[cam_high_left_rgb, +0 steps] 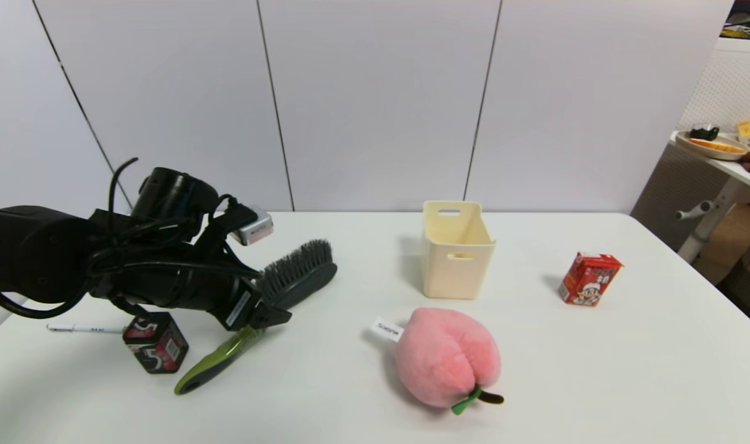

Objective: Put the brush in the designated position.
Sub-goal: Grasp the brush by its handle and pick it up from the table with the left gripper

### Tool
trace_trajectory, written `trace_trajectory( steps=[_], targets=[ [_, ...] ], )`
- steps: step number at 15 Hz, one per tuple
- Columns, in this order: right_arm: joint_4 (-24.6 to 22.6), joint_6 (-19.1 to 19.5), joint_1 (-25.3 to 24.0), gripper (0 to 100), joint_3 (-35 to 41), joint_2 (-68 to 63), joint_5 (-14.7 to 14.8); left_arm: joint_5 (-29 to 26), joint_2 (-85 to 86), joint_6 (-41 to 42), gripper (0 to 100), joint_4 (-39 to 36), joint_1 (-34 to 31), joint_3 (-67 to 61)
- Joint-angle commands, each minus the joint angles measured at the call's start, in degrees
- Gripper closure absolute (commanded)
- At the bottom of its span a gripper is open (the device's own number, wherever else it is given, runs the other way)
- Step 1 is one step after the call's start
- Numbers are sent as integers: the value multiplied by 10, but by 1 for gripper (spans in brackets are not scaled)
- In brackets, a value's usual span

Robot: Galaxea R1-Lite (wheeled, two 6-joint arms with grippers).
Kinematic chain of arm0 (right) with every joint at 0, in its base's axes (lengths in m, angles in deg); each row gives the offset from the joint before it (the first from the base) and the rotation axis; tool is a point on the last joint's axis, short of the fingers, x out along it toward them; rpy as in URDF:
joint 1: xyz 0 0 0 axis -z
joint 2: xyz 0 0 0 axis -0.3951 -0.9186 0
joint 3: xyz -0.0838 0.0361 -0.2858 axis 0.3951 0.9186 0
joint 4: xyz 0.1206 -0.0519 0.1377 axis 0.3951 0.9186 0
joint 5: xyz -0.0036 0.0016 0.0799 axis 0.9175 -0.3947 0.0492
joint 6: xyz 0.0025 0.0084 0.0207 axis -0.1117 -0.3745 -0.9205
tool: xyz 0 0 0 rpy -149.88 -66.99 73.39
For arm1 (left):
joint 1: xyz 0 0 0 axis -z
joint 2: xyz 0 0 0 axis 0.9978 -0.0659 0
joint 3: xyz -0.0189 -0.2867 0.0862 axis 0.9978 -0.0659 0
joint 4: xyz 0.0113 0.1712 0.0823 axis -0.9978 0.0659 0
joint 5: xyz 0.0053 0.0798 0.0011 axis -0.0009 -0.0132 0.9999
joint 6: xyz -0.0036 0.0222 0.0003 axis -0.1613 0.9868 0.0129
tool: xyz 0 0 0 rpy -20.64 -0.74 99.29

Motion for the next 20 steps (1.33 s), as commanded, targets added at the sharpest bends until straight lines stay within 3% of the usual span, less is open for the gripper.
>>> trace_trajectory(
  steps=[1, 4, 7, 12, 19, 20],
  targets=[
    [-1, 0, 0, 0, 1, -1, -1, 1, -51, -1, 0, -33, 12, 6],
    [0, 0, 0, 0, 1, -1, -1, 11, -69, -20, 0, -35, 10, 8],
    [0, 0, 0, 0, 1, -1, -1, 68, -76, -23, 0, -45, 10, 8],
    [0, 0, 0, 0, 1, -1, -1, 104, -88, -57, 0, -67, 11, 8],
    [0, 0, 0, 0, 1, -1, -1, 103, -108, -107, 0, -74, 15, 8],
    [0, 0, 0, 0, 1, -1, -1, 103, -109, -107, 100, -74, 15, 8]
  ],
)
